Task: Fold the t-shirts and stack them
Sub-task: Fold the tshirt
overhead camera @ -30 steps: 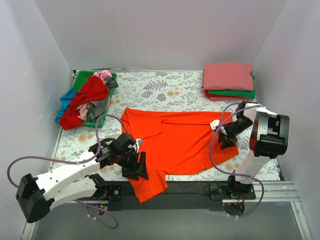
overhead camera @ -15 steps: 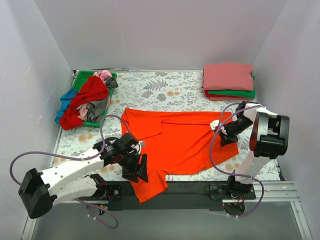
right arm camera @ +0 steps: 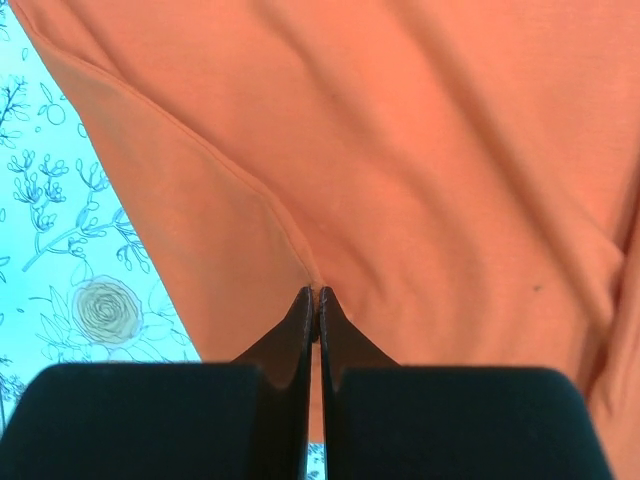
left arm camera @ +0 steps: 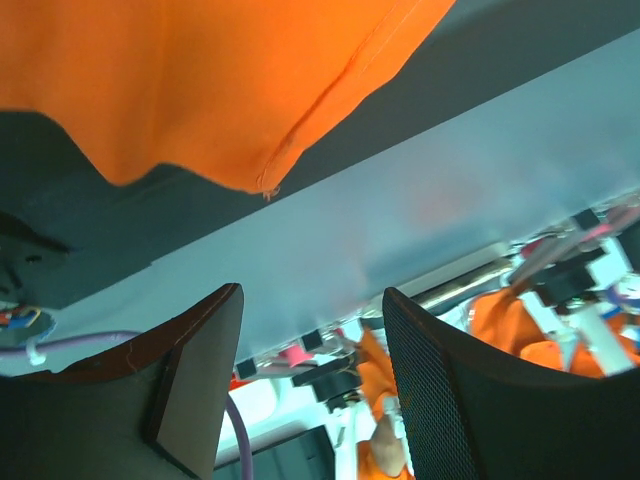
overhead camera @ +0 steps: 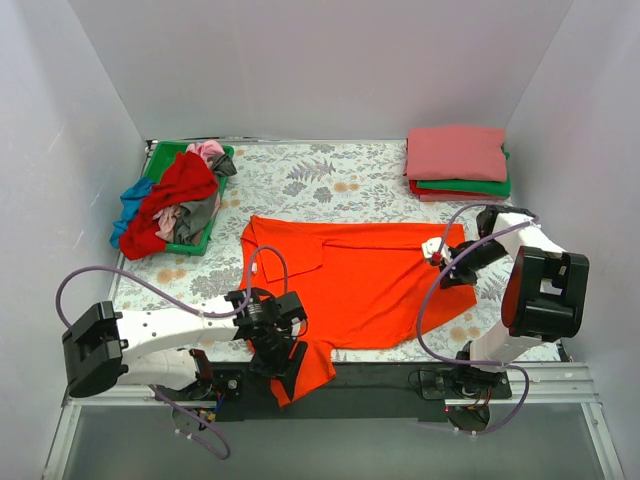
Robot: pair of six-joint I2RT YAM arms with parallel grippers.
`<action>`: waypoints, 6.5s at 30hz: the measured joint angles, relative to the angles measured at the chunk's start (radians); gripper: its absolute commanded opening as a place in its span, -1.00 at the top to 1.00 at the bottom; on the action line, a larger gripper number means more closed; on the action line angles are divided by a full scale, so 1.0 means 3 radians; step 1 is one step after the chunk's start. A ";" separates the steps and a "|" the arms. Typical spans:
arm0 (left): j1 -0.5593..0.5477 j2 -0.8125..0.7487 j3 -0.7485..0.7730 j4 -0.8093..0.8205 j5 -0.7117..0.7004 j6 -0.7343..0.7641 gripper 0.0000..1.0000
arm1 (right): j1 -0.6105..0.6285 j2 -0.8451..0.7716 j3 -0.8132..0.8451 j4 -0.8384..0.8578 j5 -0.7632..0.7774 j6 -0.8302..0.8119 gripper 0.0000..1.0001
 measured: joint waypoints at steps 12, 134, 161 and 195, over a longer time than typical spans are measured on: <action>-0.0690 0.0223 0.0111 -0.0120 -0.0267 -0.0370 -0.11 | -0.0114 -0.0281 -0.0207 0.0003 0.0000 0.0079 0.97; 0.2389 0.0047 0.1143 0.1049 -0.0484 0.0732 1.00 | -0.1362 -0.0679 -0.0295 0.0459 -0.0688 0.1361 0.97; 0.2555 0.0577 0.1277 0.1156 -0.0346 0.0820 1.00 | -0.1361 -0.0345 -0.0430 0.1431 -0.0706 0.2281 0.97; 0.2580 0.1858 0.2412 0.0876 0.0132 0.1831 1.00 | -0.1246 -0.0529 -0.0547 0.2087 -0.0721 0.3366 -0.05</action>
